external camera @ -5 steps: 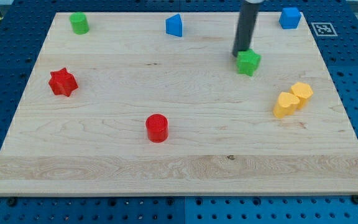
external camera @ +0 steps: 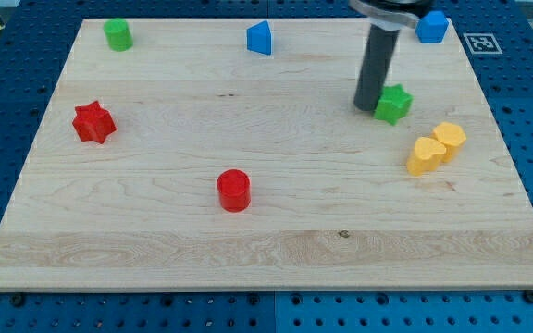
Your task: Push the green star towards the center right of the board
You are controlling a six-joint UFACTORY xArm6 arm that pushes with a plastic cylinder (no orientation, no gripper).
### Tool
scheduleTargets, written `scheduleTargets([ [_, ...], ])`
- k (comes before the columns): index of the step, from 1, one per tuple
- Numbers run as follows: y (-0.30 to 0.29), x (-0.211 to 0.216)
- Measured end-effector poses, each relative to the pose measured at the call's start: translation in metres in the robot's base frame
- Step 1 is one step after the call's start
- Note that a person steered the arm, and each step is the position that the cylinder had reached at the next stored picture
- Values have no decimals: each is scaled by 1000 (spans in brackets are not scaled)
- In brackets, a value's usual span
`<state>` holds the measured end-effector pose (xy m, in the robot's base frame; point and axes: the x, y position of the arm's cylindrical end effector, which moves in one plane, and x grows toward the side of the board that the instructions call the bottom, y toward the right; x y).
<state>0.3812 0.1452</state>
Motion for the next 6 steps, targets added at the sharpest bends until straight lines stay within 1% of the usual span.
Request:
scheduleTargets([
  [1,41,0],
  [2,65,0],
  [3,69,0],
  [5,61,19],
  [6,70,21],
])
